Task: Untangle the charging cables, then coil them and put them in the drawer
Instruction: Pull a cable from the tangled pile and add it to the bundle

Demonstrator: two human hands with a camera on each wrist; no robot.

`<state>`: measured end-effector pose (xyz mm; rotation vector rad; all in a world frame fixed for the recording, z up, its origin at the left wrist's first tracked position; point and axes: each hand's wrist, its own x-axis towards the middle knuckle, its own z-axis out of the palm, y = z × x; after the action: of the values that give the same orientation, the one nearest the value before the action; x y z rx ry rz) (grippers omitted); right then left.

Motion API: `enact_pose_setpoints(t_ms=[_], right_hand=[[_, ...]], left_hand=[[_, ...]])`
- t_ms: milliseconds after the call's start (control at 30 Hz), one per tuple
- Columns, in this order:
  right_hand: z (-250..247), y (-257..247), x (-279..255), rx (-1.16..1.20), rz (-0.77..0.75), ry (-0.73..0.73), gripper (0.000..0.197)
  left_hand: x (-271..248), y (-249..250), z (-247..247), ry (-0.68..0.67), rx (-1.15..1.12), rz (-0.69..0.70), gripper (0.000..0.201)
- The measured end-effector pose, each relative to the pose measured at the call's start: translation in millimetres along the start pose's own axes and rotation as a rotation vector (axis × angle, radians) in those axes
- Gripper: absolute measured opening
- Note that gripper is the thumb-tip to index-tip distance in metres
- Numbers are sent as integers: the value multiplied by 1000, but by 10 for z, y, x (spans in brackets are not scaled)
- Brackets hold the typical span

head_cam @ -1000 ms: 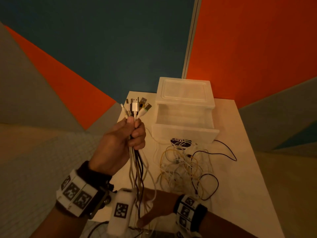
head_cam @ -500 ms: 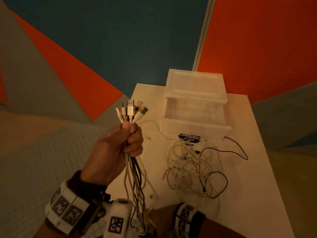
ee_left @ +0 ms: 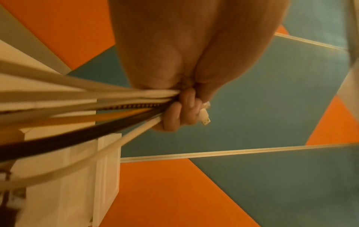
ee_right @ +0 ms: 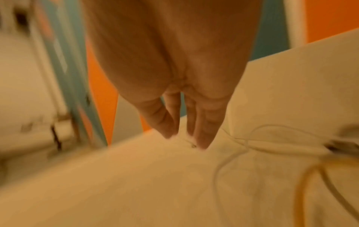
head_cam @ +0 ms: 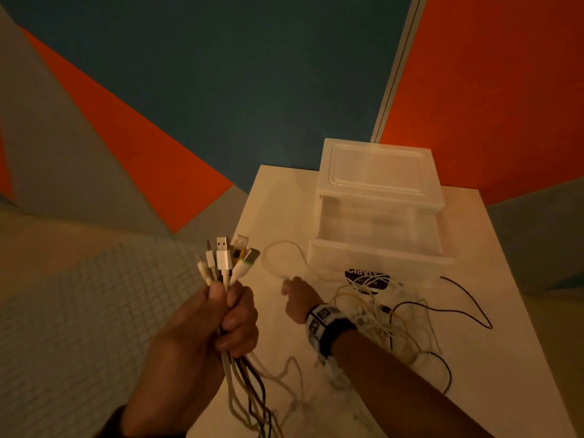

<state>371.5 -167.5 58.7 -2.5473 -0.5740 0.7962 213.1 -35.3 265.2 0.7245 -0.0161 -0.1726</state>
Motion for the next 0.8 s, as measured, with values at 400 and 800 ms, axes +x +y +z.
enact_pose_setpoints(t_ms=[400, 800], right_hand=[[194, -9, 372, -233, -49, -31, 45], [-1165, -362, -1469, 591, -503, 578, 16]], left_hand=[[101, -47, -314, 160, -4, 14, 38], [446, -331, 4, 356, 349, 167, 14]])
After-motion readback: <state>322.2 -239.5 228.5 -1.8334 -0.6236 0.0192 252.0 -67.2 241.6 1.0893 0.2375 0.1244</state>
